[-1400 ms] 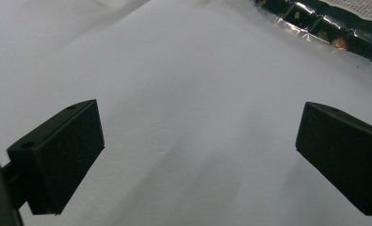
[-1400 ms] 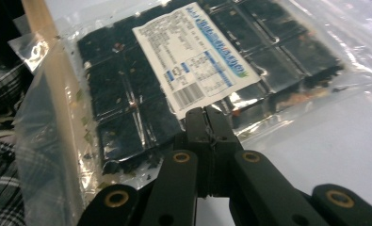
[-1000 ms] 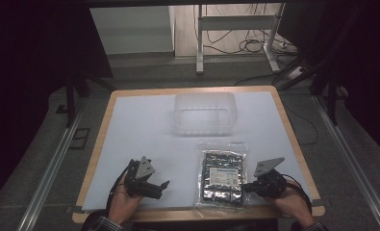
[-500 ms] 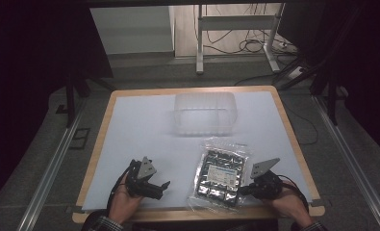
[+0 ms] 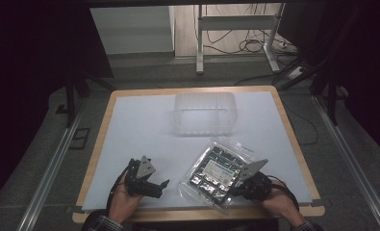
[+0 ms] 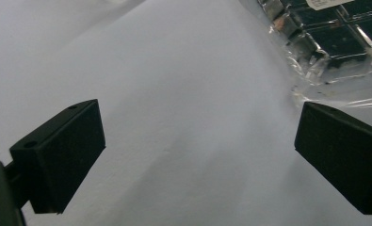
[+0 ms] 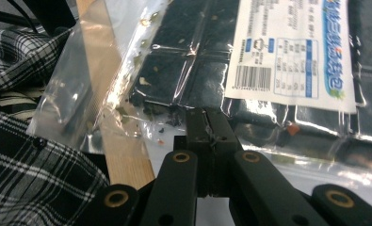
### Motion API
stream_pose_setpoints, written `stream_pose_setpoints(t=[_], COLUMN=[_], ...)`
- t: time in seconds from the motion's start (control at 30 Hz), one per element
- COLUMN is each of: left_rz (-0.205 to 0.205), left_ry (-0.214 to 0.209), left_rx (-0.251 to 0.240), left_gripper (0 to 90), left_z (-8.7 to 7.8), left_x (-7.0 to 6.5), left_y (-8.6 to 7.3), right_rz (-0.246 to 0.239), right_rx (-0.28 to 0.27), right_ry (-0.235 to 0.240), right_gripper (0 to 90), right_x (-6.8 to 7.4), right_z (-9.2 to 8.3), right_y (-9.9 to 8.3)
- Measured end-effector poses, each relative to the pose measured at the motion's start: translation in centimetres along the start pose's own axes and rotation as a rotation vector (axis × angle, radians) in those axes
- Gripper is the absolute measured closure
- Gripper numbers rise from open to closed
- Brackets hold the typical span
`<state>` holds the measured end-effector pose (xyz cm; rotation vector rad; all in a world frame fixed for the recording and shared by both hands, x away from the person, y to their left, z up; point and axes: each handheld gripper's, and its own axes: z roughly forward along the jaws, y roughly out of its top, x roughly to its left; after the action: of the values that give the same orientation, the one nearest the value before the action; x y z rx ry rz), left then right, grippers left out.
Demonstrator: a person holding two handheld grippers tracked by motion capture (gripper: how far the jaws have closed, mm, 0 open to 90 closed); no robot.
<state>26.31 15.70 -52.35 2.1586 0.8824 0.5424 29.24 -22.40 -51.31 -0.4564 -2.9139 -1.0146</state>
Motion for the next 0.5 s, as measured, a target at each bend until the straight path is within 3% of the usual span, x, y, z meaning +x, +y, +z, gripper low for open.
stream_pose_setpoints(t=[0.5], left_rz=[-0.004], left_ry=[0.010], left_rx=[-0.002], left_gripper=[2.0], left_z=[0.1], left_x=[0.2], left_y=[0.1], right_rz=[-0.056], right_rx=[-0.004], right_ry=[0.002], right_gripper=[89.2], right_x=[0.9], right_z=[2.7], right_y=[2.9])
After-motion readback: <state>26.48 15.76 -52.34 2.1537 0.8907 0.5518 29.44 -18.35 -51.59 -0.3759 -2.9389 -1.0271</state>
